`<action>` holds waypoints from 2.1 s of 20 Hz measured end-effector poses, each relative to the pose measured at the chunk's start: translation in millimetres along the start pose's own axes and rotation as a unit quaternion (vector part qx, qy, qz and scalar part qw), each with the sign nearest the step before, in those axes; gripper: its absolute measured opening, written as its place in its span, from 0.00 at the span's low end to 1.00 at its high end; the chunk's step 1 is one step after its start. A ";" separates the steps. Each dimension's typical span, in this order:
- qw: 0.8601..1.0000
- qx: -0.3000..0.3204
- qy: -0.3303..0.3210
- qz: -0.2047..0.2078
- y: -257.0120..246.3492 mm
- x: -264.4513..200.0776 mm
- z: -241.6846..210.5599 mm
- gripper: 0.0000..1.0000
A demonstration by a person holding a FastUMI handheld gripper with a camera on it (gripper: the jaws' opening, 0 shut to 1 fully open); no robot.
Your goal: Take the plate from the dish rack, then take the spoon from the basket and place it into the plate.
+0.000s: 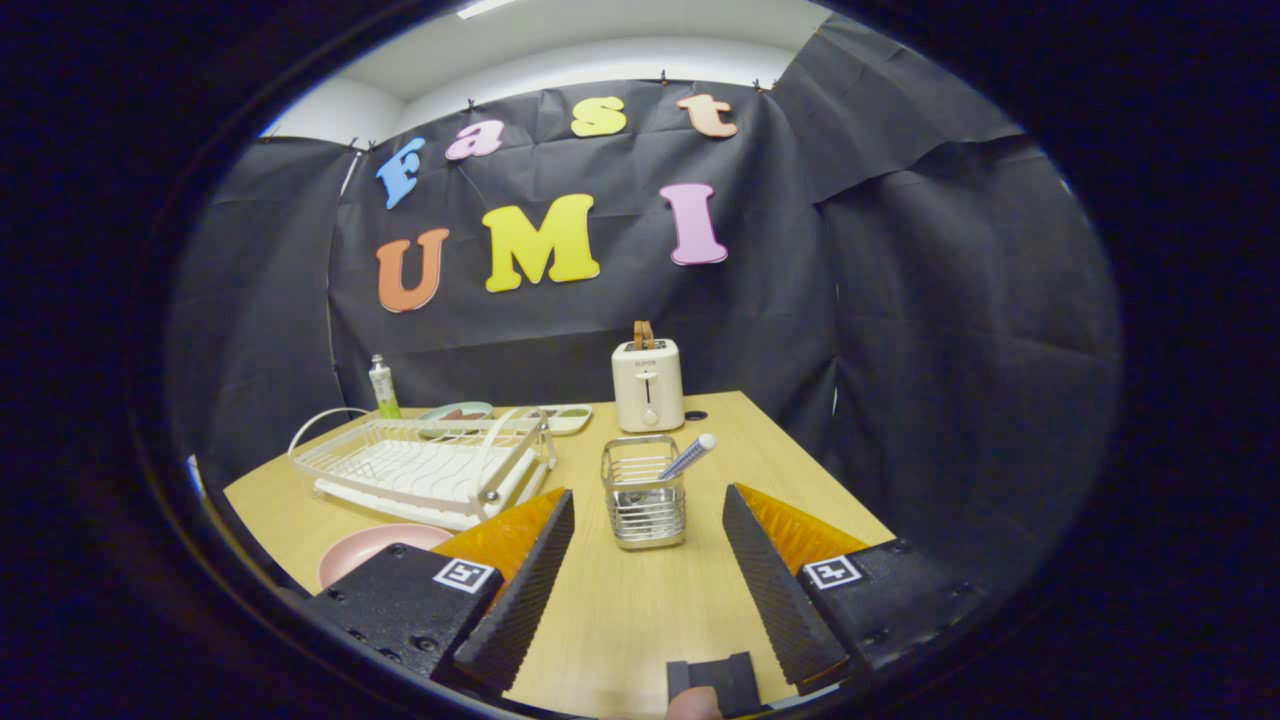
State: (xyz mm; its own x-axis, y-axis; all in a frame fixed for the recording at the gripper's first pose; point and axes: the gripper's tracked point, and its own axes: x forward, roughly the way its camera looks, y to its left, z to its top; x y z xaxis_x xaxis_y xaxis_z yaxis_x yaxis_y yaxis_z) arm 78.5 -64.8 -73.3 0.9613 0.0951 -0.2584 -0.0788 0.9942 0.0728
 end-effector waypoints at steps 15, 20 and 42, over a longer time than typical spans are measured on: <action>0.999 -0.012 0.018 0.037 -11.8 109.1 -2.5 0.76; 0.999 -0.006 0.028 0.043 -7.2 113.5 -1.8 0.33; 0.985 -0.112 0.009 0.127 121.2 -45.3 93.6 0.12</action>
State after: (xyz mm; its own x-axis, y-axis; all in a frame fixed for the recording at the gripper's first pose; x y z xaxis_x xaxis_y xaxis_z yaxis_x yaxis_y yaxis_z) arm 50.0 46.8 37.4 0.8985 0.3413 -0.2762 -0.3748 0.9239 -0.0773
